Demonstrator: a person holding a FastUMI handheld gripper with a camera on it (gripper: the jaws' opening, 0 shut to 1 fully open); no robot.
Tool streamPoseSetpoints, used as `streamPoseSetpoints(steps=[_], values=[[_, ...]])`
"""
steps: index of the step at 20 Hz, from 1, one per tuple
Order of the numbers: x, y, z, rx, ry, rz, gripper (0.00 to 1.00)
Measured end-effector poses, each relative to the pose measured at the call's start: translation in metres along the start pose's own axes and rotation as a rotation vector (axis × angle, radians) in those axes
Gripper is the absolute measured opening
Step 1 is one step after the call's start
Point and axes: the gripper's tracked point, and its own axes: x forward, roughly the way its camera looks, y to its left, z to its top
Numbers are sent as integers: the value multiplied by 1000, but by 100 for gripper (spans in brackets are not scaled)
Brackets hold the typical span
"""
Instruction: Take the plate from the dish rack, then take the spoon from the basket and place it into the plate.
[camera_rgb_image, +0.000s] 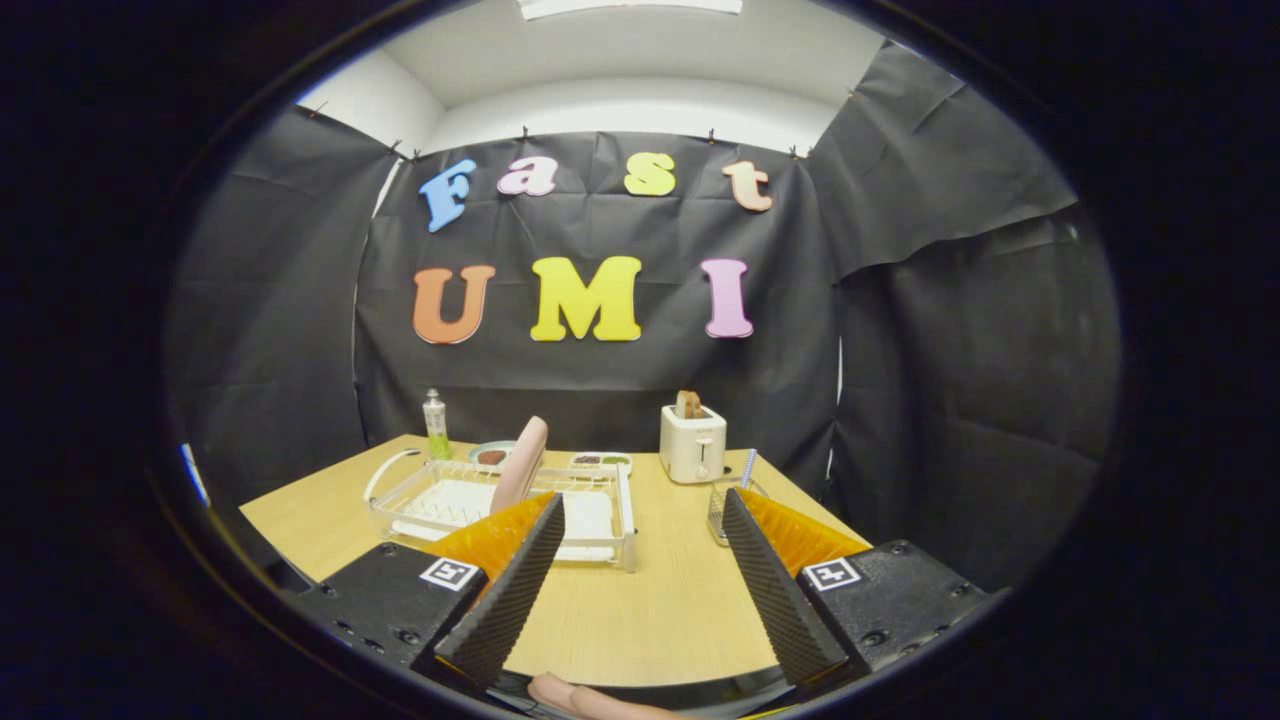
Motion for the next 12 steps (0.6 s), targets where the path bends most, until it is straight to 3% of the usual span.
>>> streamPoseSetpoints(steps=[7, 12], values=[[26, -1, 5, -5, 38, -12, 100], [84, 18, 28, -20, 112, 8, 100]])
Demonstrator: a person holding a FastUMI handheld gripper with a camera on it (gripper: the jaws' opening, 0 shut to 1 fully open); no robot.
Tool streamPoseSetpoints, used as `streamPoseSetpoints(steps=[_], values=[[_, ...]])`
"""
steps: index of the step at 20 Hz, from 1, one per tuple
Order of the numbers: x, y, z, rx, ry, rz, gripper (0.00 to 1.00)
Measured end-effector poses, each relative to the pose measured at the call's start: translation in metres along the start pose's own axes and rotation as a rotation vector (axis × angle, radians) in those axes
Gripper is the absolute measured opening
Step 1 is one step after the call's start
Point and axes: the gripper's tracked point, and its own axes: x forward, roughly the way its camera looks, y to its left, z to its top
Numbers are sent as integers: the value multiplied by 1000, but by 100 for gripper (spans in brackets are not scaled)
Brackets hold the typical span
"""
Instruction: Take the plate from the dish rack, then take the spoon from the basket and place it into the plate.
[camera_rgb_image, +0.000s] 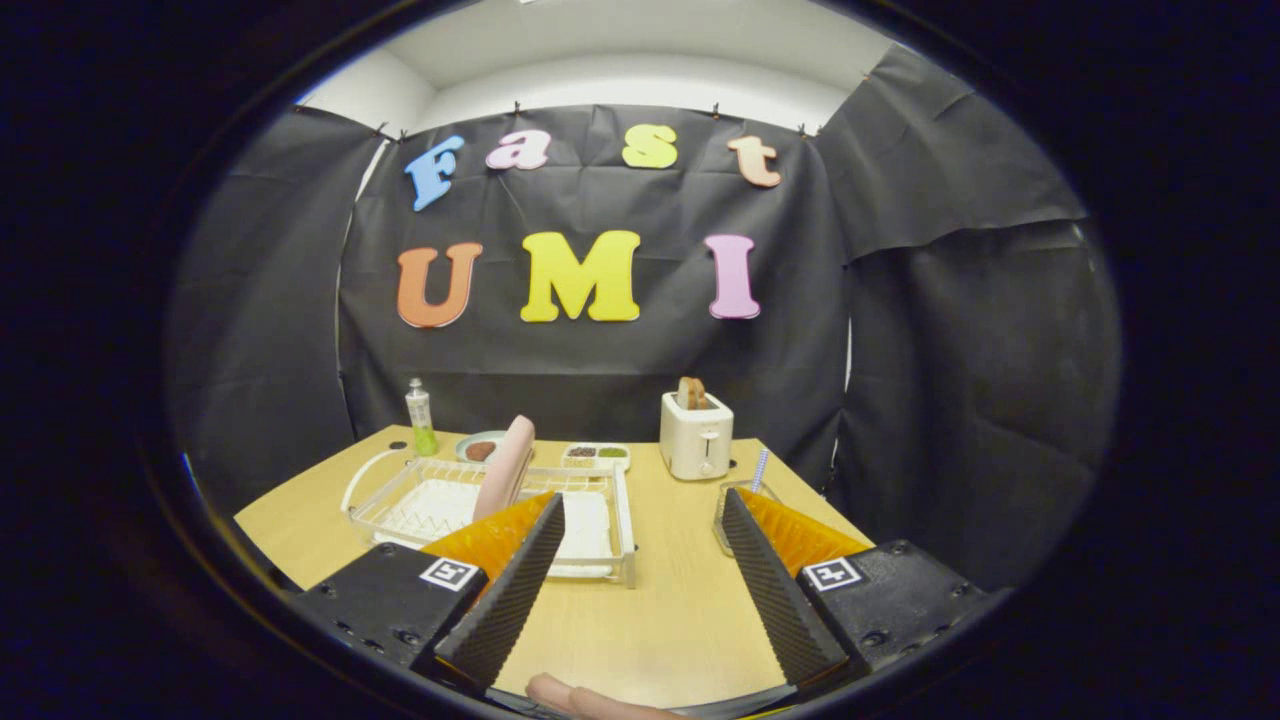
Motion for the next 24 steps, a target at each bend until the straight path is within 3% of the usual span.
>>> streamPoseSetpoints(steps=[6, 10, 14, 19, 24], values=[[80, 57, 44, -57, 150, 113, 100], [129, 113, 47, -79, 329, 246, 100], [166, 139, 42, -80, 497, 271, 94], [193, 141, 22, -185, 795, 153, 77], [219, 139, 35, -333, 814, 18, 49]])
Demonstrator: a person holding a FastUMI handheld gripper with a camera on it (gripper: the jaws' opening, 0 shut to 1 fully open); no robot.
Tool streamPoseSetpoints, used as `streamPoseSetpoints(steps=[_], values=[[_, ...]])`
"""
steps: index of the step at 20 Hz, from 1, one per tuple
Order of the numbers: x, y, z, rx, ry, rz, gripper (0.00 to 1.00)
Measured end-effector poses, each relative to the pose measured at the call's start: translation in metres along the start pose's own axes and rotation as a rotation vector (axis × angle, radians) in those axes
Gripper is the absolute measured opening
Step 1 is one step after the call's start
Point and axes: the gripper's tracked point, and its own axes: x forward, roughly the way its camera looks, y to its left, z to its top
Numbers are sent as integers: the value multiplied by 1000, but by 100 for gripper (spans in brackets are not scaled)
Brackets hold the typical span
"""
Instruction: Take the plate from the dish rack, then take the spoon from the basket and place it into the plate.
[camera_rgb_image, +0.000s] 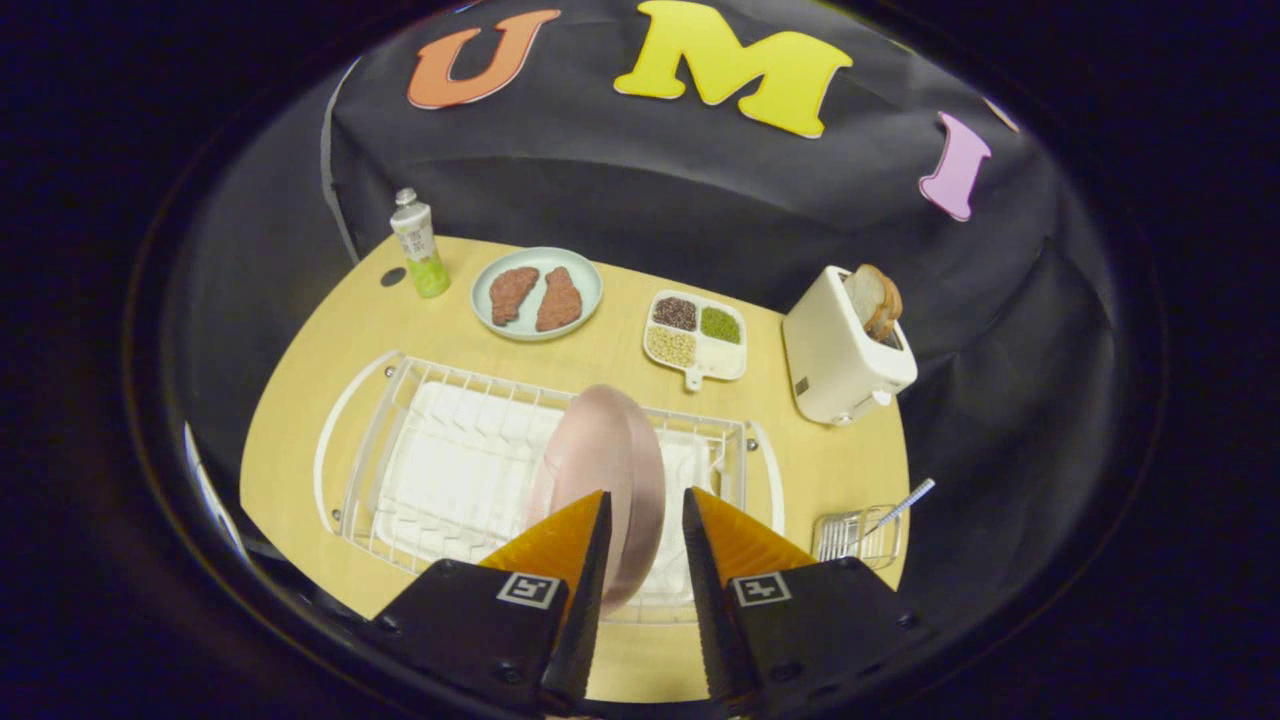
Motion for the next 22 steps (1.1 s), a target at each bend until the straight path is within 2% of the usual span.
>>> streamPoseSetpoints(steps=[6, 7, 11, 16, 22], values=[[26, 6, -12, 59, 161, -57, 37], [25, 7, -12, 64, 158, -67, 29], [11, 17, -10, 82, 133, -137, 21], [-2, 31, -10, 28, 72, -270, 20], [-7, 36, -10, 72, -8, -383, 20]])
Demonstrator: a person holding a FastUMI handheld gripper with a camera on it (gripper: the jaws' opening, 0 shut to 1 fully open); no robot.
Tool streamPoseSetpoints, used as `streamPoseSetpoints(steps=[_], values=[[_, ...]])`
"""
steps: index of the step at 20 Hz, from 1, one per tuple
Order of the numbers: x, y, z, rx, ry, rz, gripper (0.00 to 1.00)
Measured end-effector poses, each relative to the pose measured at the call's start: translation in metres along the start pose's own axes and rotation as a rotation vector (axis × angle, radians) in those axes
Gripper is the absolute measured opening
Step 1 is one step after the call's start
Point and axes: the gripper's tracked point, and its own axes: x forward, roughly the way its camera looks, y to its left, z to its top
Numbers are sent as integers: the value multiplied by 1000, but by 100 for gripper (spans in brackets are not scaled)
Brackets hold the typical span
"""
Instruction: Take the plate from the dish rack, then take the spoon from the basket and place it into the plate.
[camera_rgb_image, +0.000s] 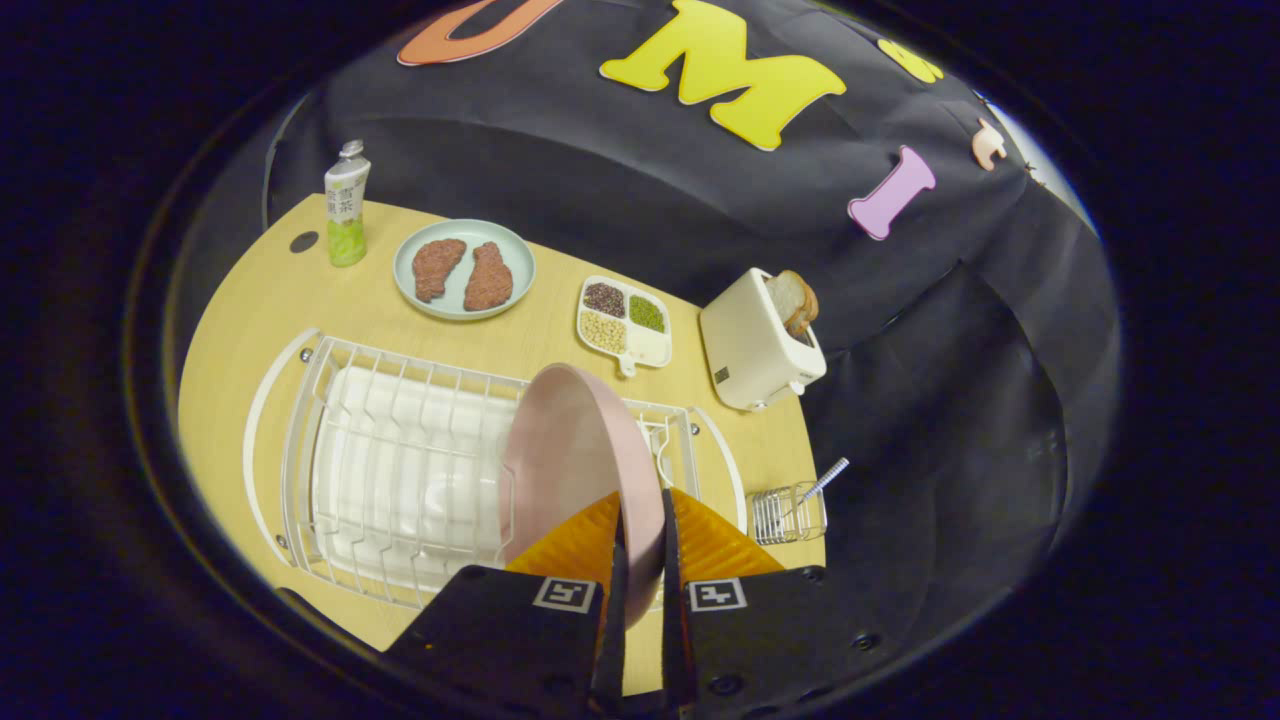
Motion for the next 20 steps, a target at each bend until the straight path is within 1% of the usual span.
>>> streamPoseSetpoints(steps=[3, 7, 9, 12, 14, 16, 18, 20], values=[[-5, 0, -1, 7, -39, -42, 20], [-11, -14, 4, -22, -133, -110, 20], [-18, -27, 2, -4, -169, -108, 20], [-29, -47, -16, 57, -187, -39, 20], [-38, -56, -36, 107, -203, 52, 20], [-51, -75, -58, 157, -251, 134, 20], [-64, -88, -81, 181, -298, 204, 20], [-78, -93, -112, 194, -335, 301, 20]])
